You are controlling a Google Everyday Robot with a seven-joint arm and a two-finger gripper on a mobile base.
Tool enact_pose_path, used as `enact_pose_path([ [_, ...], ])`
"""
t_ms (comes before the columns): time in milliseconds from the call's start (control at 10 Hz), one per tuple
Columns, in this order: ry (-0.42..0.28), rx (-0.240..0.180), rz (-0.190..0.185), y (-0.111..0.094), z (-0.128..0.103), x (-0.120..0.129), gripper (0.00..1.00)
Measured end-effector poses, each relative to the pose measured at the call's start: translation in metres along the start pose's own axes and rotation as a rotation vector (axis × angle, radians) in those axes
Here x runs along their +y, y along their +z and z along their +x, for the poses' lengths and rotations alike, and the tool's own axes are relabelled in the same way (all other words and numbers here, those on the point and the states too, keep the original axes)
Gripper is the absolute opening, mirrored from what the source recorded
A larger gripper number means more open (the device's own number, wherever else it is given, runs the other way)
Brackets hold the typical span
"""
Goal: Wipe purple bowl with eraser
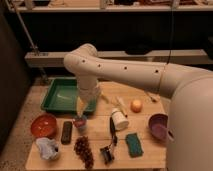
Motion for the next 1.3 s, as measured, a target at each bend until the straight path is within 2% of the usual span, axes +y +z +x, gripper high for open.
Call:
enact_pose_path([
  [200,-0.002,-0.002,0.001,0.000,-0.004,-0.008,0.80],
  [600,-0.022,0.025,0.032,-0.001,-0.005,-0.056,0.80],
  [800,-0.046,0.031,0.060,0.001,0.003,-0.099,0.80],
  [900,-0.057,0.032,0.069,0.002,0.007,-0.130,0.80],
  [1100,-0.069,0.042,0.074,0.006,0.011,-0.177,0.80],
  [1300,-0.061,0.049,0.063,0.014,0.012,-0.208,0.80],
])
